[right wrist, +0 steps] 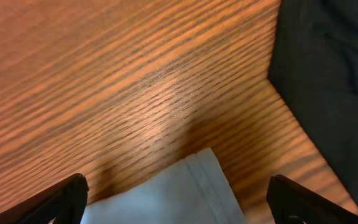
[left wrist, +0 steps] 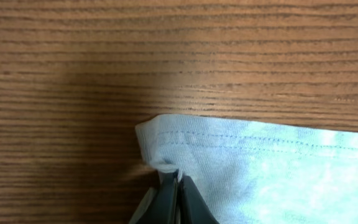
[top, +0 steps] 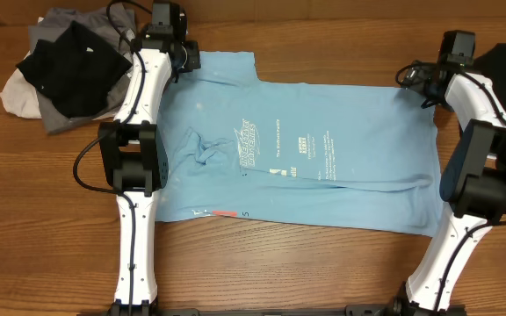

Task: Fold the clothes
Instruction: 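Grasp the top corners with both grippers and pull outward to stretch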

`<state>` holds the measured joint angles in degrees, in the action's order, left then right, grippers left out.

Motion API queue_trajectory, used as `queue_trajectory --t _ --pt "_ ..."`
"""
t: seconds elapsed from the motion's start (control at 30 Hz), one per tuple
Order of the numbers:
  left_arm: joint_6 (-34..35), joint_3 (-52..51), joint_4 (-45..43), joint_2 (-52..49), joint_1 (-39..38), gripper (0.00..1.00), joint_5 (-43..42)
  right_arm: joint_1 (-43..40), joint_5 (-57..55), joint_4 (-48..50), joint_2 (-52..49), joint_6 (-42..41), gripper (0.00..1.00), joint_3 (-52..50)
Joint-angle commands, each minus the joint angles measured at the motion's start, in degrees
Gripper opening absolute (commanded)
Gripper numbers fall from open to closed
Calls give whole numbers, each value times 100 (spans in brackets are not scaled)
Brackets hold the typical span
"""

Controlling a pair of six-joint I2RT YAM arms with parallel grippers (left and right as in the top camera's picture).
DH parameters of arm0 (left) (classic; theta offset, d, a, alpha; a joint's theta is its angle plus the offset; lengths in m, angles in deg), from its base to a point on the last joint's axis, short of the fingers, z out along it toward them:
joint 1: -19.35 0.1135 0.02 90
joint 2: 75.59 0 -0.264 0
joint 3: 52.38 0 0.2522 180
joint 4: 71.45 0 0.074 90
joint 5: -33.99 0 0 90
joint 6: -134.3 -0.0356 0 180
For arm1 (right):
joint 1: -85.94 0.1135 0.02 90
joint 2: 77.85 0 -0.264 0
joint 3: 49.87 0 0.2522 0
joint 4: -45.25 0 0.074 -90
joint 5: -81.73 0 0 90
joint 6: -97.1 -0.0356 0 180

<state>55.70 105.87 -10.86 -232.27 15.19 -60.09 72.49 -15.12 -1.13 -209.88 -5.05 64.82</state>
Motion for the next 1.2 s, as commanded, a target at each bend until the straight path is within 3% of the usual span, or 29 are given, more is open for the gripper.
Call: queue_trajectory --t 0.0,0.33,0.57,0.83,0.97,1.03,1.17 --pt "-72 101 72 -146 -42 4 22 -7 -109 109 -92 15 93 149" --pt "-70 101 46 -146 -42 4 22 0 -238 85 -175 -2 82 149" --pt "-70 101 -24 -146 -42 4 22 0 -234 105 -201 -79 63 149" --pt "-70 101 -35 -146 -42 4 22 0 -214 87 -348 -188 60 149" --pt "-70 101 -37 -146 -42 4 20 0 -214 66 -365 -376 37 149" --pt "-70 101 -61 -146 -42 4 20 0 -214 59 -365 -498 18 149" --pt "-70 114 -153 -111 -42 4 -2 0 -216 26 -365 -625 4 188"
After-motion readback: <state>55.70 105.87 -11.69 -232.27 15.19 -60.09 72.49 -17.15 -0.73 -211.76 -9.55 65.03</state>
